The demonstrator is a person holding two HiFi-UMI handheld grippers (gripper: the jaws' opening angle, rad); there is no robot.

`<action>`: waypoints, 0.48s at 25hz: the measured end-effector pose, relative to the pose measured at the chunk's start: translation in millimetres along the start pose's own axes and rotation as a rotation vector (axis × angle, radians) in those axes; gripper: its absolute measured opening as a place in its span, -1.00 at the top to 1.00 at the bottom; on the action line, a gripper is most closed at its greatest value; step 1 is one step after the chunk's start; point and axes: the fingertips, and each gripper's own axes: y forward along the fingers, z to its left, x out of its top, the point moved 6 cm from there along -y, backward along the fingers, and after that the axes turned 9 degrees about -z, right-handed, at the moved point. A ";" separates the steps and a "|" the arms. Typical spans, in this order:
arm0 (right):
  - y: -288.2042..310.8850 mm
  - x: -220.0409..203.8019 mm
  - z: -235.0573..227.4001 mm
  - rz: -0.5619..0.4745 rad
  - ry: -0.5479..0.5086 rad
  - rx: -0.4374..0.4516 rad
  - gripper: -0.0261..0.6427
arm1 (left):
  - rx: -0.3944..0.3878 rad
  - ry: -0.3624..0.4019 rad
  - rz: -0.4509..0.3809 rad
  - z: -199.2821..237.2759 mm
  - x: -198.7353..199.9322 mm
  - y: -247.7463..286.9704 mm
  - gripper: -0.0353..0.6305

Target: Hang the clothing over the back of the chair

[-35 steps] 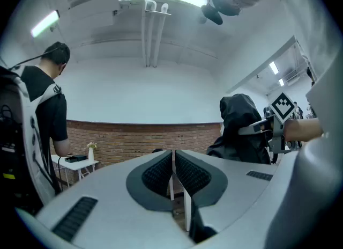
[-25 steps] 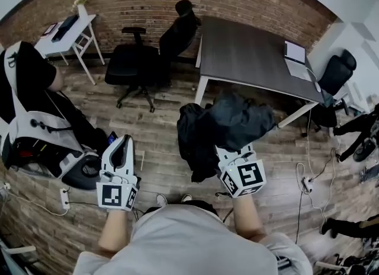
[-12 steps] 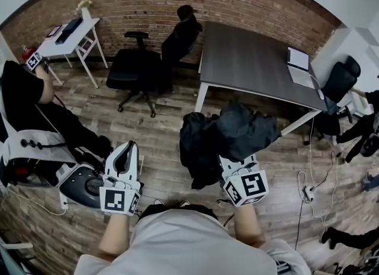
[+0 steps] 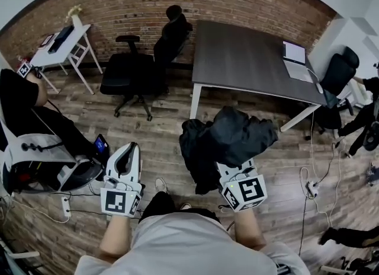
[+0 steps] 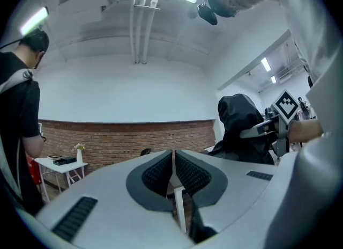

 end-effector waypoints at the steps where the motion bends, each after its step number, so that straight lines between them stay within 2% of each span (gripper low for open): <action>1: 3.9 -2.7 -2.0 0.006 0.003 -0.003 0.48 | 0.001 -0.004 0.003 2.9 -3.1 4.5 0.78; 6: 39.7 -26.5 -13.8 0.050 0.024 -0.014 0.48 | -0.009 -0.049 0.049 25.3 -41.8 33.4 0.78; 12: 126.1 -44.7 -36.8 0.076 0.041 -0.032 0.48 | -0.032 -0.085 0.037 85.9 -75.5 114.0 0.78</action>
